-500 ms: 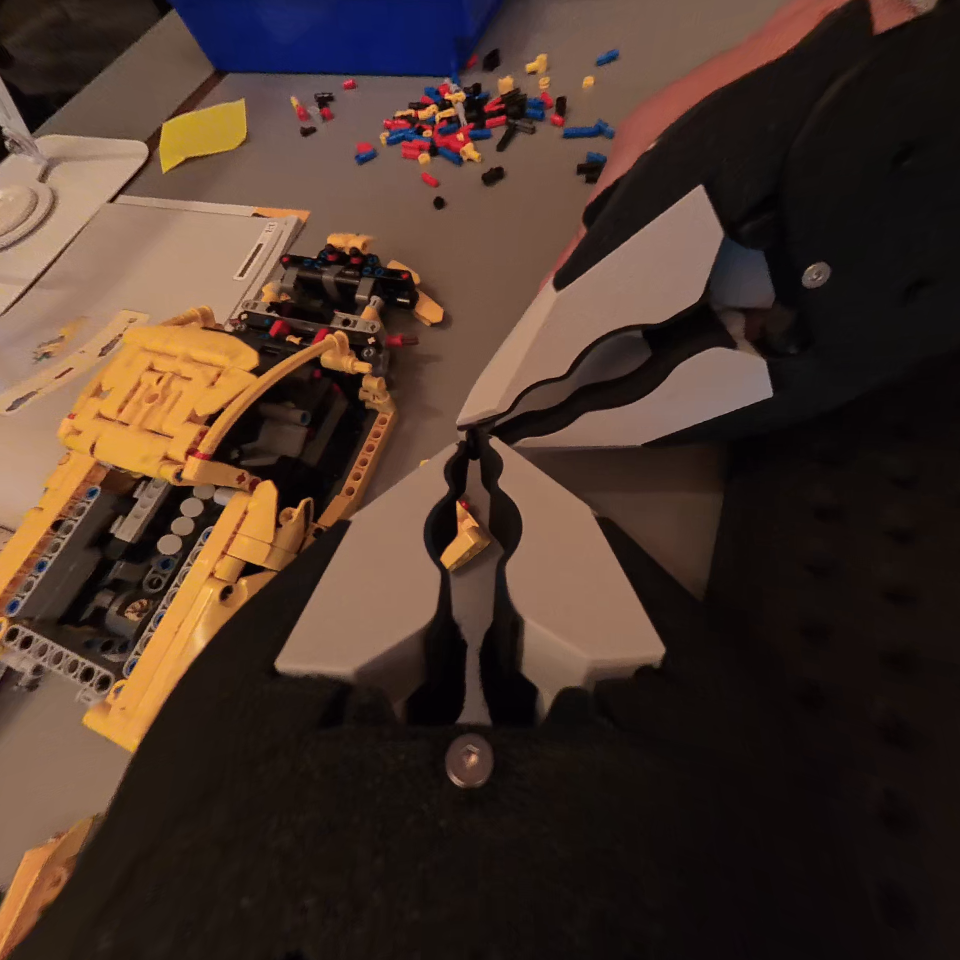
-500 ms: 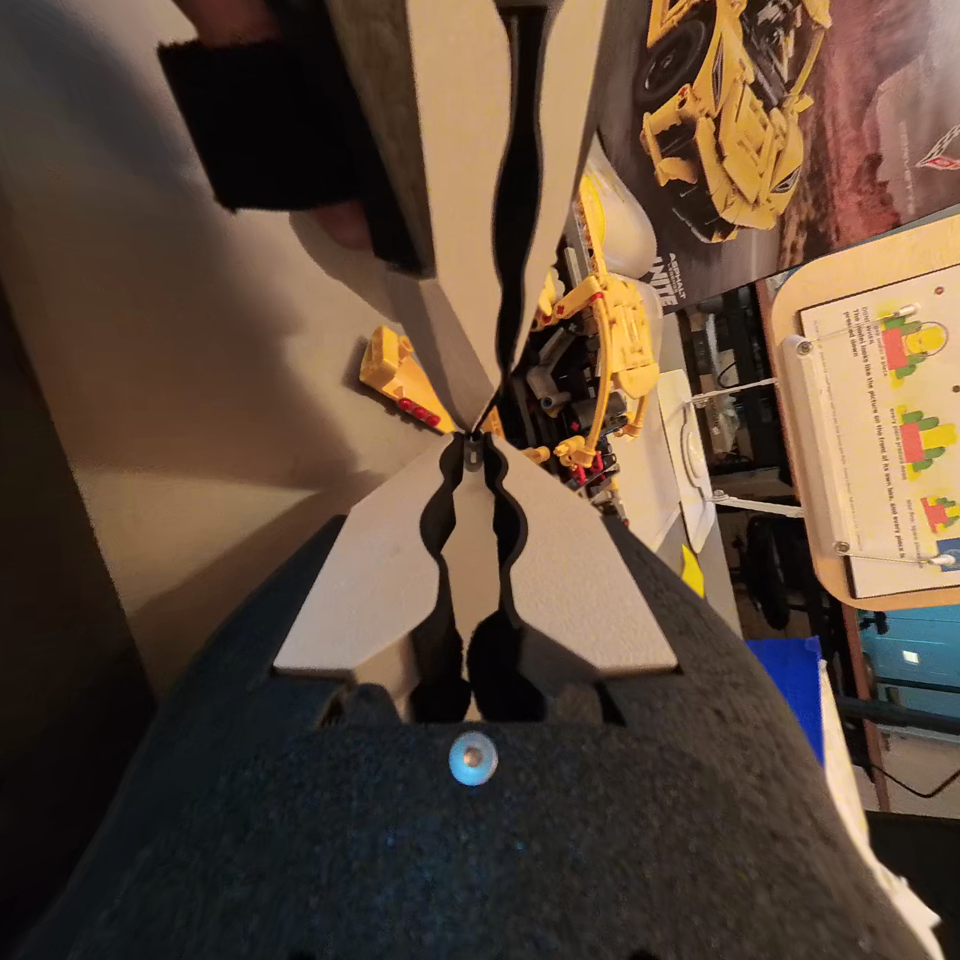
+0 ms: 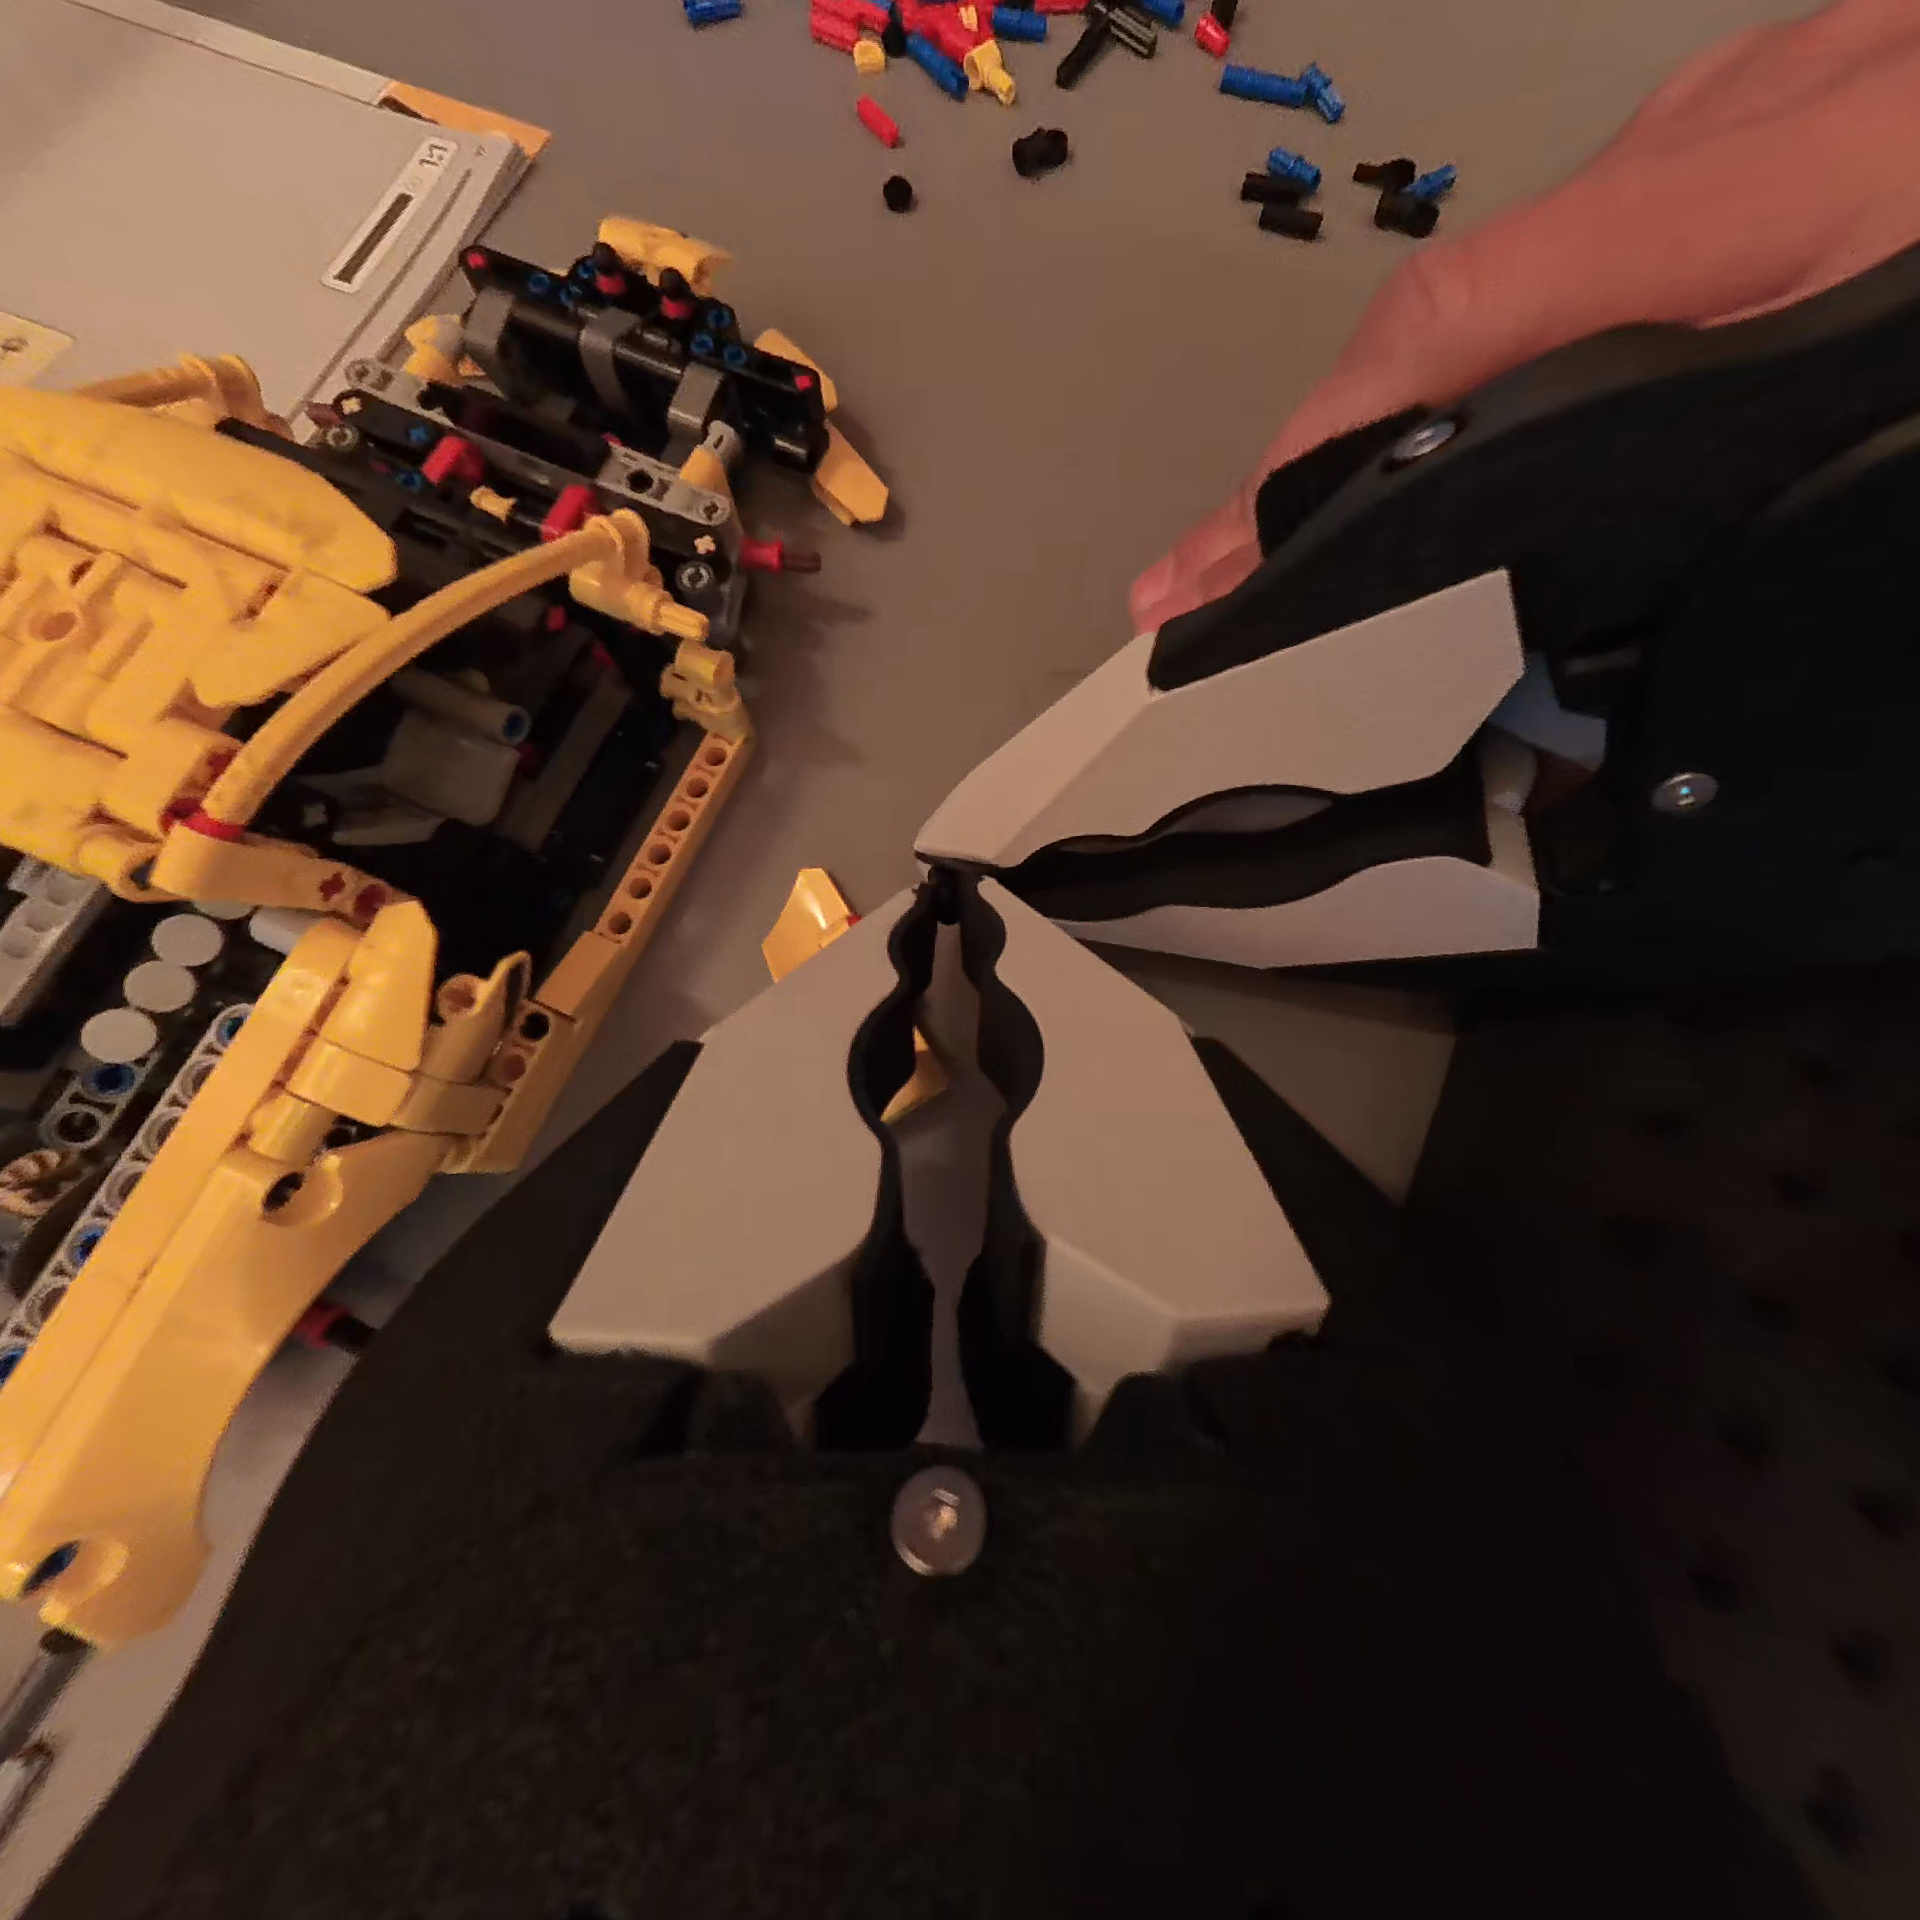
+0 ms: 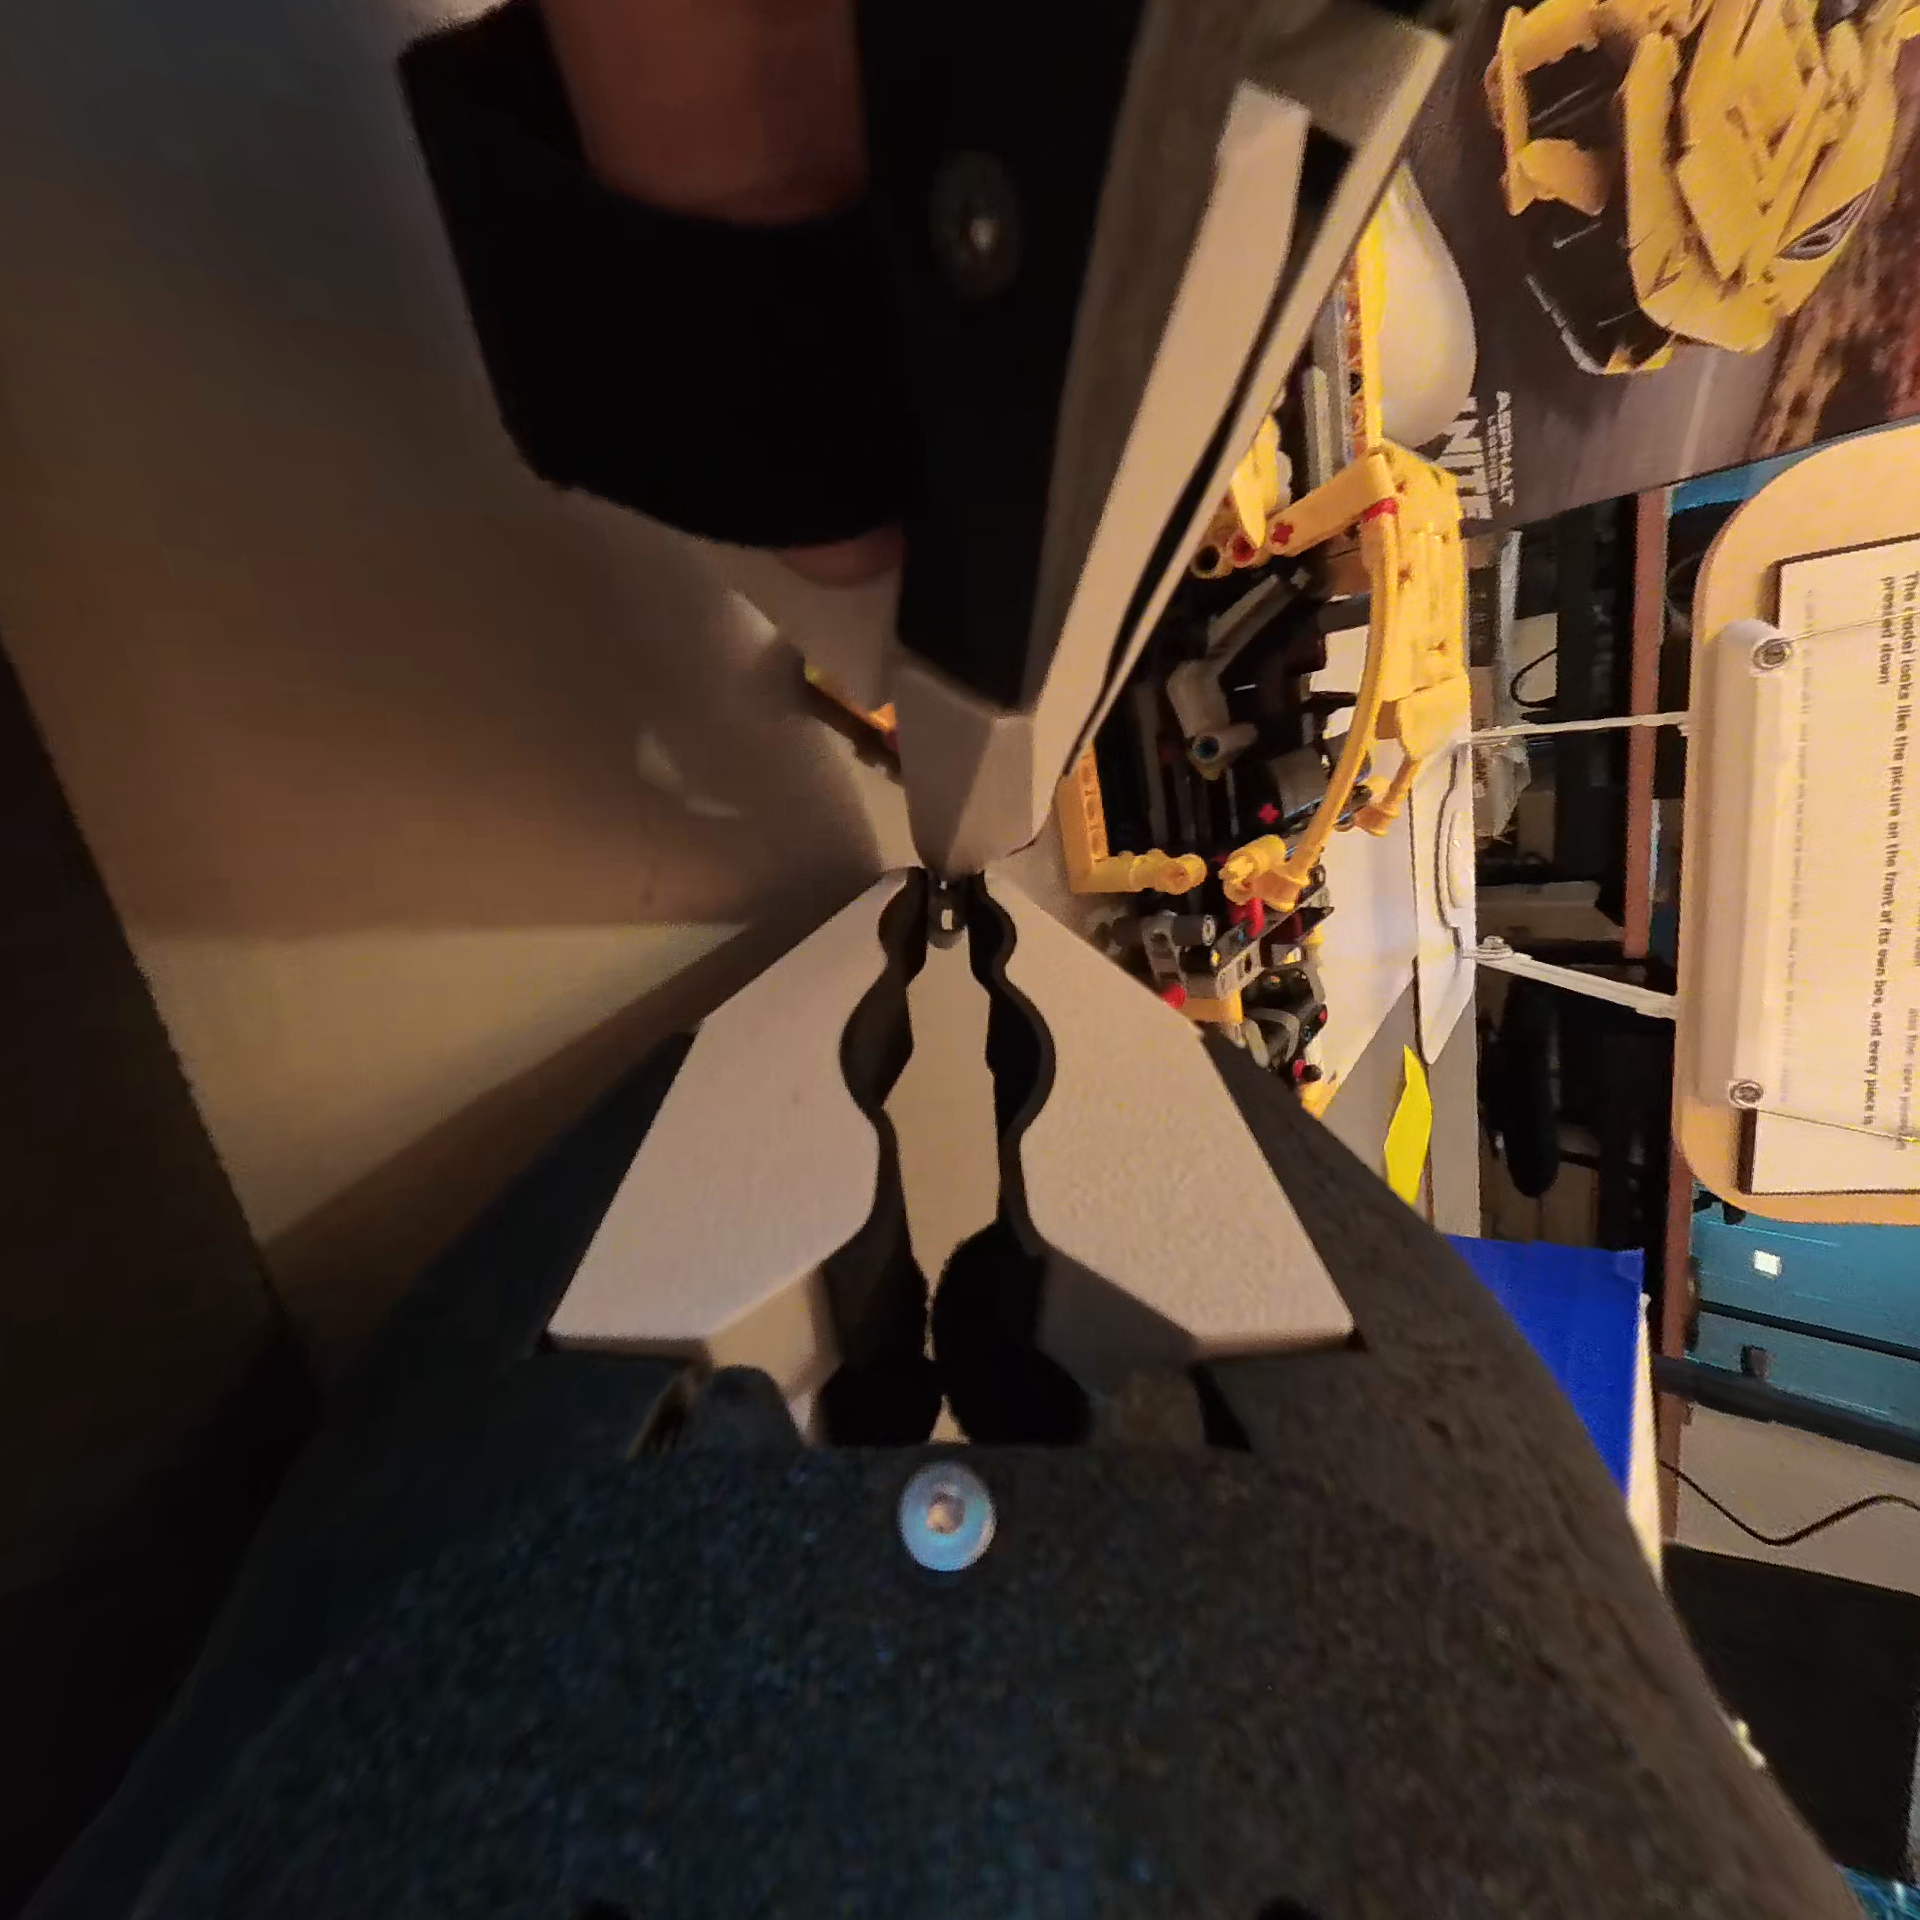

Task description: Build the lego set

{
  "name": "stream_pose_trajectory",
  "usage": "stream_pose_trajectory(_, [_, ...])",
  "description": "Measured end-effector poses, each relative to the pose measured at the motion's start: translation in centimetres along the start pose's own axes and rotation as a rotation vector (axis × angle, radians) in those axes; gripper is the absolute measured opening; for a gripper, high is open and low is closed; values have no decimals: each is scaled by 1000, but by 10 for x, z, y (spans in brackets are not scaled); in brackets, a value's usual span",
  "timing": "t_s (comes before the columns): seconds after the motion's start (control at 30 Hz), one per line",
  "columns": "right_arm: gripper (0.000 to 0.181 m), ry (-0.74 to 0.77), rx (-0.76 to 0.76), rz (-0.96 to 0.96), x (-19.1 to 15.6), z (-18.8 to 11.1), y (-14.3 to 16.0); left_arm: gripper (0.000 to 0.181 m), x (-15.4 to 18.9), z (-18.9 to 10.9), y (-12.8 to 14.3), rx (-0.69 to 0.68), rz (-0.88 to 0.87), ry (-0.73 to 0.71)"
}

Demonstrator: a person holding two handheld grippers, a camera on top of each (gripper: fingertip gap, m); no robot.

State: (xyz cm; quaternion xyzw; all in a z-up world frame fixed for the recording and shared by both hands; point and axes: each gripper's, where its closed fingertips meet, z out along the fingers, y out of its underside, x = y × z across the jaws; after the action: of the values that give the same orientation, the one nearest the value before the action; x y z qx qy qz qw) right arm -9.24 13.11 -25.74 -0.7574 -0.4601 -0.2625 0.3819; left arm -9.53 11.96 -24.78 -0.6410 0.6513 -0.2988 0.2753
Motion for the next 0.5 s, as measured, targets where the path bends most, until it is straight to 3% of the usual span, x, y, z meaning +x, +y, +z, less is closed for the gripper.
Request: stream_pose_trajectory(0.5, [8,-185,162,280,-4,-4,3,3,0,-1,3,-31,-13,87])
